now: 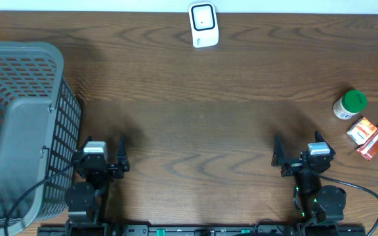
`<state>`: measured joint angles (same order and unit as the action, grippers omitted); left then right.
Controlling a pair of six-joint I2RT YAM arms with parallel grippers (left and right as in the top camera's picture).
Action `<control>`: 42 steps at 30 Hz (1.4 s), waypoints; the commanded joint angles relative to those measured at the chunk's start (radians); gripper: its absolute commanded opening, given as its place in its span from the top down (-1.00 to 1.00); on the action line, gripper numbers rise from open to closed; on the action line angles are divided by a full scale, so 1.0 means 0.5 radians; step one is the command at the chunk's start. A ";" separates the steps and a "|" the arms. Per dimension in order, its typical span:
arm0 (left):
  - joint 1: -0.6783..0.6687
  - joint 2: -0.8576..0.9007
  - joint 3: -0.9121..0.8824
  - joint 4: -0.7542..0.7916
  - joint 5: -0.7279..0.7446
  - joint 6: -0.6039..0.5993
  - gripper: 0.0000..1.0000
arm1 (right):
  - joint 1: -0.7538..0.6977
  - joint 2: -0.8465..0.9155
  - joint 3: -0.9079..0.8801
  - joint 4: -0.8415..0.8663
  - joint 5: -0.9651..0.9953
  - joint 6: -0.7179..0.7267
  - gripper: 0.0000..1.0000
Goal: Scan the item barcode
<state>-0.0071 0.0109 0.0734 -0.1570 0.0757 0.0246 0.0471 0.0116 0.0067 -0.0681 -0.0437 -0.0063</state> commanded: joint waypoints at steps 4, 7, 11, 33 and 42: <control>0.012 -0.018 -0.111 0.113 -0.163 -0.165 -0.65 | 0.031 -0.010 -0.002 -0.008 0.019 0.034 -0.99; 0.012 -0.018 -0.137 0.162 -0.171 -0.163 -0.65 | 0.031 -0.010 -0.002 -0.008 0.019 0.034 -0.99; 0.012 -0.018 -0.137 0.161 -0.169 -0.131 -0.65 | 0.031 -0.010 -0.002 -0.008 0.019 0.034 -0.99; 0.011 -0.015 -0.137 0.169 -0.169 -0.089 -0.65 | 0.031 -0.010 -0.002 -0.008 0.019 0.034 -0.99; 0.011 -0.014 -0.137 0.169 -0.169 -0.089 -0.65 | 0.031 -0.010 -0.002 -0.008 0.019 0.034 -0.99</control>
